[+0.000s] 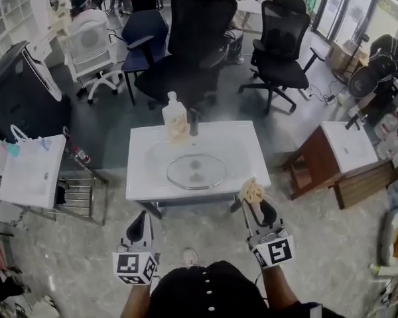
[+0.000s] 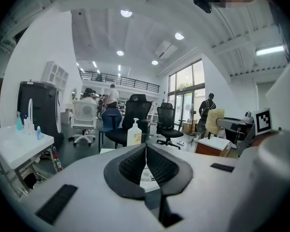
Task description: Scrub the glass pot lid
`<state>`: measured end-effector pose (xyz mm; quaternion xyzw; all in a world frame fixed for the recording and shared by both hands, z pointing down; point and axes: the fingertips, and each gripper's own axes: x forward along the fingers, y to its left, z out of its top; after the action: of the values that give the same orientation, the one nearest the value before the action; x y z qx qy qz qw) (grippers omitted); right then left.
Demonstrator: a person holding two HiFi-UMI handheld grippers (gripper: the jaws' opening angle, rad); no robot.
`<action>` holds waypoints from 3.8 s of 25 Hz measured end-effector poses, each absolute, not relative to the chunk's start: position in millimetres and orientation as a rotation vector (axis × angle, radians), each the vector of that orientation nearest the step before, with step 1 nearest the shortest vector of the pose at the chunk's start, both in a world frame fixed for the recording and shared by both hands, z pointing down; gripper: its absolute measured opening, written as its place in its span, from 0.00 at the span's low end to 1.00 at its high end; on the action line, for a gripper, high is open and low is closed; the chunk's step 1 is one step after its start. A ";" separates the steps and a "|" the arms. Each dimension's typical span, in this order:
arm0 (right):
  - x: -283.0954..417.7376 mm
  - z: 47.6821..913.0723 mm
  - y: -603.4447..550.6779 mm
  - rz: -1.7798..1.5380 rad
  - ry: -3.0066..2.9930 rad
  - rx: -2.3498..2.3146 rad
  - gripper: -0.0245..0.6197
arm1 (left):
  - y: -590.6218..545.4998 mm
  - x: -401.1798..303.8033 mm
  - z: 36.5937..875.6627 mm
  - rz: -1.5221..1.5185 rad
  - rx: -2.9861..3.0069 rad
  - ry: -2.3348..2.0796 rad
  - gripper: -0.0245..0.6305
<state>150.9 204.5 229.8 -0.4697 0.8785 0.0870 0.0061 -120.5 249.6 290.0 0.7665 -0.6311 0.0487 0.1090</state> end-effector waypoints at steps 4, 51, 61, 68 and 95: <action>141.8 232.1 191.1 0.264 2.740 -1.492 0.25 | 230.5 -134.1 294.1 0.169 2.269 -1.840 0.08; 134.6 300.9 -144.9 0.160 2.974 -1.365 0.25 | -59.4 -134.6 385.7 0.250 2.007 -1.626 0.07; 119.7 395.2 -138.4 0.000 3.200 -1.326 0.25 | -53.4 -144.4 513.9 0.347 1.815 -1.264 0.07; 80.6 461.2 -130.3 -0.004 3.471 -1.034 0.25 | -50.2 -156.6 587.3 0.406 1.614 -1.120 0.20; -63.7 616.2 -110.2 1.064 3.726 0.016 0.25 | -32.4 -128.6 664.3 0.621 1.269 -0.576 0.25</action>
<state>-63.7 -110.2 616.2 0.0038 0.8976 0.2563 -0.3585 -128.6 -32.4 664.3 0.5749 -0.2608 0.2813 0.7228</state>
